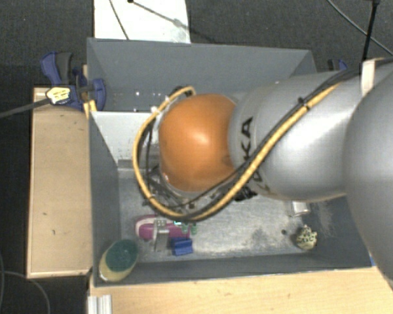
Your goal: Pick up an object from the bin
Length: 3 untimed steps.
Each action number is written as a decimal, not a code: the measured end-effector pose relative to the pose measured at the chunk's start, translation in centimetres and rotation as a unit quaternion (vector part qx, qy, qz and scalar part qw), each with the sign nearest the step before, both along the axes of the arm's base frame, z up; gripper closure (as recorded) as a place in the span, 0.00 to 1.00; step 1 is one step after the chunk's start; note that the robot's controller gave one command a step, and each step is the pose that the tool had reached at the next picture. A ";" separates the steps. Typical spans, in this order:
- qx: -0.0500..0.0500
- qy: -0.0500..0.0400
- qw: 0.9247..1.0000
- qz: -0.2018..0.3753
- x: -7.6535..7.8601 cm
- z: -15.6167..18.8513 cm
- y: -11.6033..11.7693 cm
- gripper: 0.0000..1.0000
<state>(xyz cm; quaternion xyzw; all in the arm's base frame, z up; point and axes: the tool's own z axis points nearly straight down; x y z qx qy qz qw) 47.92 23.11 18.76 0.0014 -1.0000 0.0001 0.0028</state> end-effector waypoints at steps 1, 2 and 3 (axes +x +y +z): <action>-0.001 -0.001 0.999 -0.046 1.1 -12.2 -6.2 0.00; 0.000 -0.001 0.999 -0.050 1.2 -12.1 -6.1 0.00; 0.000 -0.001 0.998 -0.057 1.2 -12.1 -6.1 0.00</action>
Offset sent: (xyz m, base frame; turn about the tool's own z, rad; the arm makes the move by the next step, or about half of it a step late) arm 0.0120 -0.0591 -0.1176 0.0847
